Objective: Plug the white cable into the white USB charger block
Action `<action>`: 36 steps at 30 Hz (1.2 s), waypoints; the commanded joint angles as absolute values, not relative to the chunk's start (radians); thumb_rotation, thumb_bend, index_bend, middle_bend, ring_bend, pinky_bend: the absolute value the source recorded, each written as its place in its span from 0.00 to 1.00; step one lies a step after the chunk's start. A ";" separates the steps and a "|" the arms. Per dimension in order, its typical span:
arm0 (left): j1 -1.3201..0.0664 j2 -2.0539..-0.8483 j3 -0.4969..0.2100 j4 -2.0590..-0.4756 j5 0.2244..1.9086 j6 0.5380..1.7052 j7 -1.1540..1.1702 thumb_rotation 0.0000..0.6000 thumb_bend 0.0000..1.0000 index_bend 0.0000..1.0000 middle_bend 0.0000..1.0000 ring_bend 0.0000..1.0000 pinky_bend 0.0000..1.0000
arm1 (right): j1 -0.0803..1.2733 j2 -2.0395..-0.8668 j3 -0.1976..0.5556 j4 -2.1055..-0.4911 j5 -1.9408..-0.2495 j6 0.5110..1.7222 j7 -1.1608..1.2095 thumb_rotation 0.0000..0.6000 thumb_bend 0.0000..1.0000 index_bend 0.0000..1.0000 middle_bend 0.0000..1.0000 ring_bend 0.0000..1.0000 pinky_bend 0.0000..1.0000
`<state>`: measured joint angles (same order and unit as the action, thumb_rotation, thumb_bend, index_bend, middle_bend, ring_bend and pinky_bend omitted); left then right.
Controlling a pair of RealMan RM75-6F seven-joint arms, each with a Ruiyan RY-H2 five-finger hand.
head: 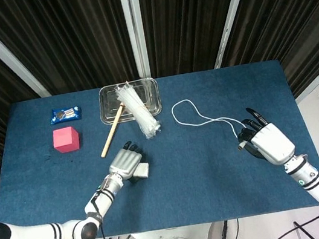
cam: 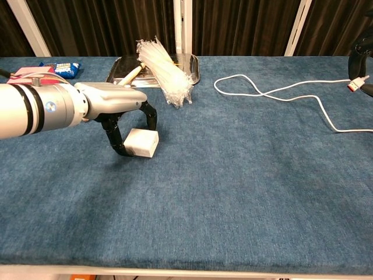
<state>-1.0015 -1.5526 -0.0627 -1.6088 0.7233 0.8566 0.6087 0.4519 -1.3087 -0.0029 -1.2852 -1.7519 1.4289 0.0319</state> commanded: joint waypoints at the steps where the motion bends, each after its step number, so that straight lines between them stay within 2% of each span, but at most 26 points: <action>1: -0.997 -1.558 -0.074 -1.612 0.710 0.859 0.584 1.00 0.22 0.42 0.32 0.18 0.03 | 0.451 -1.311 -0.004 -1.285 -1.752 1.428 0.032 1.00 0.44 0.62 0.50 0.25 0.03; 7: -0.985 -1.555 -0.092 -1.642 0.688 0.895 0.558 0.99 0.25 0.47 0.37 0.22 0.04 | 0.456 -1.317 -0.002 -1.312 -1.756 1.418 0.022 1.00 0.45 0.63 0.50 0.25 0.03; 13: -0.988 -1.533 -0.109 -1.698 0.645 0.960 0.588 0.86 0.25 0.48 0.38 0.22 0.05 | 0.489 -1.325 0.010 -1.423 -1.731 1.330 -0.045 1.00 0.45 0.64 0.51 0.26 0.03; 16: -0.996 -1.521 -0.116 -1.732 0.614 0.998 0.624 0.83 0.25 0.49 0.38 0.22 0.05 | 0.514 -1.340 0.032 -1.504 -1.685 1.257 -0.117 1.00 0.46 0.65 0.51 0.26 0.03; 21: -1.003 -1.510 -0.117 -1.771 0.590 1.047 0.669 0.82 0.25 0.49 0.38 0.22 0.05 | 0.561 -1.384 0.097 -1.623 -1.541 1.131 -0.251 1.00 0.46 0.65 0.51 0.27 0.03; 27: -1.020 -1.507 -0.130 -1.806 0.561 1.103 0.726 0.82 0.25 0.48 0.38 0.22 0.05 | 0.631 -1.451 0.181 -1.681 -1.335 1.017 -0.419 1.00 0.47 0.66 0.51 0.27 0.03; 36: -1.058 -1.508 -0.164 -1.838 0.483 1.157 0.810 0.83 0.24 0.49 0.38 0.22 0.05 | 0.725 -1.592 0.244 -1.686 -1.079 1.010 -0.649 1.00 0.47 0.66 0.51 0.27 0.03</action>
